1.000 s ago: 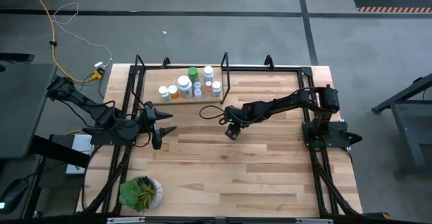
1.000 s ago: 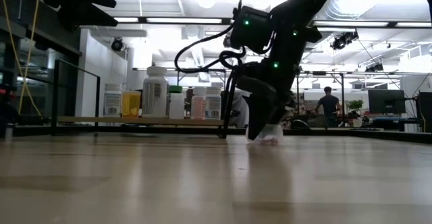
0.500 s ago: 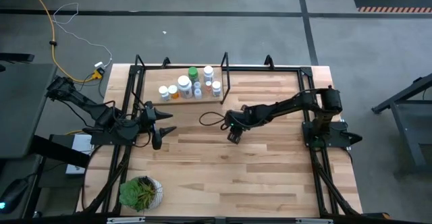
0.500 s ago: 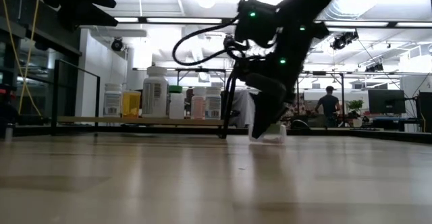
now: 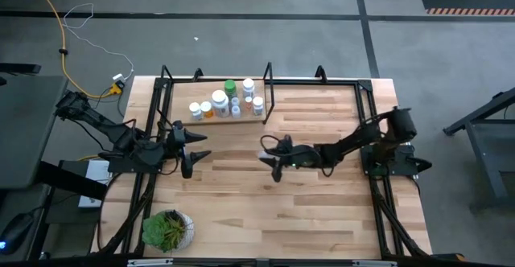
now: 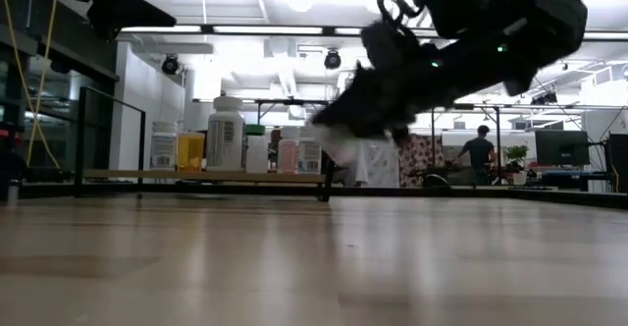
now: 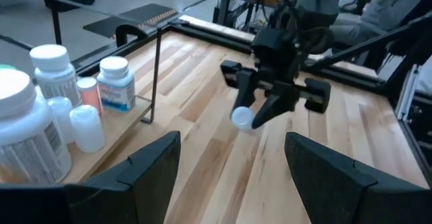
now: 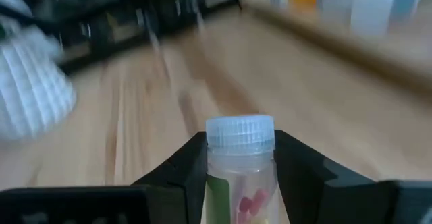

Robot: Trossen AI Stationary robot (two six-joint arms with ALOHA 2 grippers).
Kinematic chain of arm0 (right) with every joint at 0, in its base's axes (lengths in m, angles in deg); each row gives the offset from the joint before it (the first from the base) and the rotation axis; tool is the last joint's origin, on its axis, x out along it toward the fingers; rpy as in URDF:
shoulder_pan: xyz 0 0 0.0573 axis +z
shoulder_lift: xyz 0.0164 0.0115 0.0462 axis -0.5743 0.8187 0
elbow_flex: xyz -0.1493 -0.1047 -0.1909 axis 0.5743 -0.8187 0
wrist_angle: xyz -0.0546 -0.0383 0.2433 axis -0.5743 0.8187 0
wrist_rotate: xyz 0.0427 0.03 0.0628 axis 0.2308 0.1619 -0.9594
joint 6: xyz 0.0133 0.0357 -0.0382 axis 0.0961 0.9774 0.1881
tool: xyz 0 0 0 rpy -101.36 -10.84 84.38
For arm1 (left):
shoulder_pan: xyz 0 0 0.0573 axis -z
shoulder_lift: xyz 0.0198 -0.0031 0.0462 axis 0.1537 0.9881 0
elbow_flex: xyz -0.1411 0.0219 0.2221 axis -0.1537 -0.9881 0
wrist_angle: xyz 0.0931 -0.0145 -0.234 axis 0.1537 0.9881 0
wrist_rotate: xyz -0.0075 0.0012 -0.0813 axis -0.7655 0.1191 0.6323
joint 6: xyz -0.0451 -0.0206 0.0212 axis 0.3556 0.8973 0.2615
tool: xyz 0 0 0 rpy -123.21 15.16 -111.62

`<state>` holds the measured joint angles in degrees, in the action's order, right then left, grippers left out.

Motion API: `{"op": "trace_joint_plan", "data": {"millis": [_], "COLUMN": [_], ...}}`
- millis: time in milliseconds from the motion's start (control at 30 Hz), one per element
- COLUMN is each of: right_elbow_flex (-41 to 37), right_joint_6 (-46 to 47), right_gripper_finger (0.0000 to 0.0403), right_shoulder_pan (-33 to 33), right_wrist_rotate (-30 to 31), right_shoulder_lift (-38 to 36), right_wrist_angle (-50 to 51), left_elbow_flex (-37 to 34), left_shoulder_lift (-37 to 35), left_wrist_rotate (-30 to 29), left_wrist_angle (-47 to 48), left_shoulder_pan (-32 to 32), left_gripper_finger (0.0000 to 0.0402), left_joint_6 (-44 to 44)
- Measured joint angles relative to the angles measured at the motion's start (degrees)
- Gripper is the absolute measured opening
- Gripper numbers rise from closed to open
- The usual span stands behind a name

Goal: Pick and place medicine bottles onto shelf by color
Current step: Put the small green pill bottle on the shelf

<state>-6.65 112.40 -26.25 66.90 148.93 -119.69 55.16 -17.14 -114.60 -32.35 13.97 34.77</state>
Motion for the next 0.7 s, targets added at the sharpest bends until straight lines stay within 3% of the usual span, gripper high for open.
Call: {"op": "trace_joint_plan", "data": {"millis": [200,433,700], "right_elbow_flex": [8.17,21.60,35.42], "right_joint_6": [-10.26,-16.91,-20.85], "right_gripper_finger": [0.0130,0.0130,0.0129], "right_shoulder_pan": [-0.56,-4.69,-8.14], "right_wrist_rotate": [8.67,25.96,37.63], "right_shoulder_lift": [11.33,24.72,34.21], "right_wrist_angle": [-13.94,-23.87,-23.74], "left_elbow_flex": [0.00,0.00,0.00], "left_shoulder_lift": [0.00,0.01,-0.01], "left_wrist_rotate": [-1.45,-2.73,-3.05], "left_wrist_angle": [-0.46,-0.34,-0.37], "left_shoulder_pan": [0.00,0.00,0.00], "left_gripper_finger": [0.0257,0.0257,0.0257], "left_joint_6": [-0.29,-1.36,-1.80]}}
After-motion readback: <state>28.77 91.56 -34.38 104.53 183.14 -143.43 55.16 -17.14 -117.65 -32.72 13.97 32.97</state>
